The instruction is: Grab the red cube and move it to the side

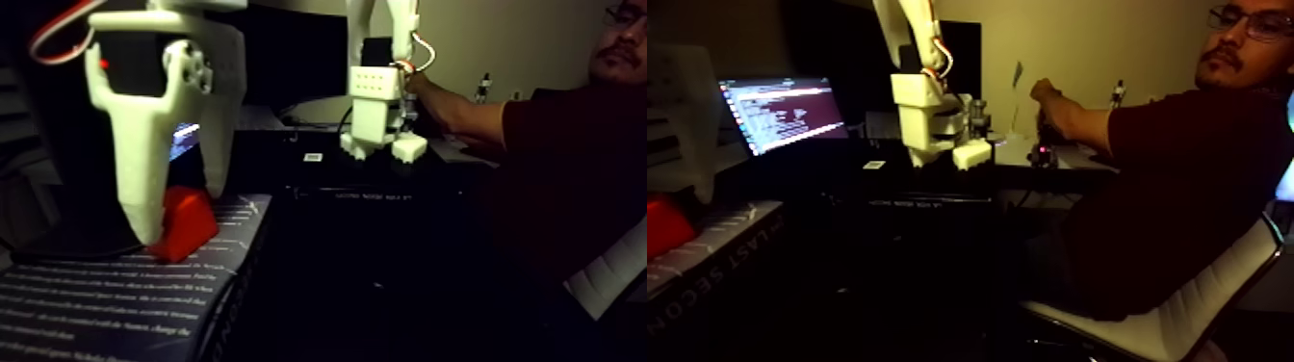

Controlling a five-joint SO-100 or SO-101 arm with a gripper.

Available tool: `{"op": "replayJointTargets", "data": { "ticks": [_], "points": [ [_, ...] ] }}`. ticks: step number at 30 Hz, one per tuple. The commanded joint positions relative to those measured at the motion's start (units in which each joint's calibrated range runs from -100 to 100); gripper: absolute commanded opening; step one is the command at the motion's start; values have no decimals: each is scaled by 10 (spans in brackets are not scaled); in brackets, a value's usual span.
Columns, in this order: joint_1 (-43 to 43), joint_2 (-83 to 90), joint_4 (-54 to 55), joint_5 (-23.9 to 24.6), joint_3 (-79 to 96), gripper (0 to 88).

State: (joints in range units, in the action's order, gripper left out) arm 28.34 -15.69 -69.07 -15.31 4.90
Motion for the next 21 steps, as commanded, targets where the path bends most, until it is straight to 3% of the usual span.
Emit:
{"op": "replayJointTargets", "data": {
  "ticks": [1,12,21],
  "points": [
    [4,12,-5,-5,5,276],
    [-56,89,-30,0,77,276],
    [-123,198,-129,18,80,276]
  ]
}}
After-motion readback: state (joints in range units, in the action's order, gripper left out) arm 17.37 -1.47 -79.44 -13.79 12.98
